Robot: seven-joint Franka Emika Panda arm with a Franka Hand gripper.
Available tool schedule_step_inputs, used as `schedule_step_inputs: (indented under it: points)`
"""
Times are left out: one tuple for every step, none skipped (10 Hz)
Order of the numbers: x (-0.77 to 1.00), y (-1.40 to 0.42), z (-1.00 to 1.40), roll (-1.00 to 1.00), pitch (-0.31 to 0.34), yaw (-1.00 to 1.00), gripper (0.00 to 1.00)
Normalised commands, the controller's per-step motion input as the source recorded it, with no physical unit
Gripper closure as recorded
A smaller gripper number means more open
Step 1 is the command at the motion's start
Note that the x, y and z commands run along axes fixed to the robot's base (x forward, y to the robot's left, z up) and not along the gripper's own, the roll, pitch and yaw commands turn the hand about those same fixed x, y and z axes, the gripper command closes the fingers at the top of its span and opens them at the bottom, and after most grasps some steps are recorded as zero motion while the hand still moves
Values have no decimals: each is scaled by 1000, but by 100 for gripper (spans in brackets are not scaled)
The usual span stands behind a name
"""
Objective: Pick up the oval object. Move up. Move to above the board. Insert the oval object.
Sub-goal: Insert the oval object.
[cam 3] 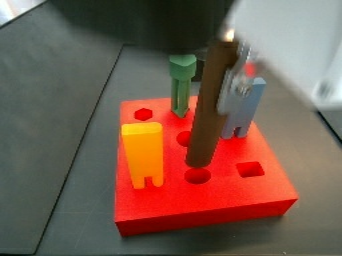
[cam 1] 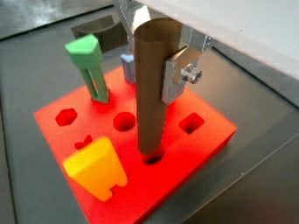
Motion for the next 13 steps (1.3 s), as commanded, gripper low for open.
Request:
schedule_step_inputs:
  points:
    - [0, -71, -426, 90, 0, 226, 100]
    - [137, -37, -363, 0, 0, 114, 100]
    - [103, -34, -206, 0, 0, -126, 100]
    - [103, -29, -117, -57, 0, -351, 100]
    - [194, -83, -117, -60, -3, -563, 100]
    - [223, -69, -169, -63, -7, -651, 100]
    - [143, -31, -360, -10, 0, -594, 100]
    - [57, 0, -460, 0, 0, -463, 100]
    - [57, 0, -414, 0, 0, -346, 100]
    - [34, 0, -391, 0, 0, -237, 100]
    - [14, 0, -286, 0, 0, -89, 100]
    - [11, 0, 0, -7, 9, 0, 100]
    - [0, 0, 0, 0, 0, 0, 100]
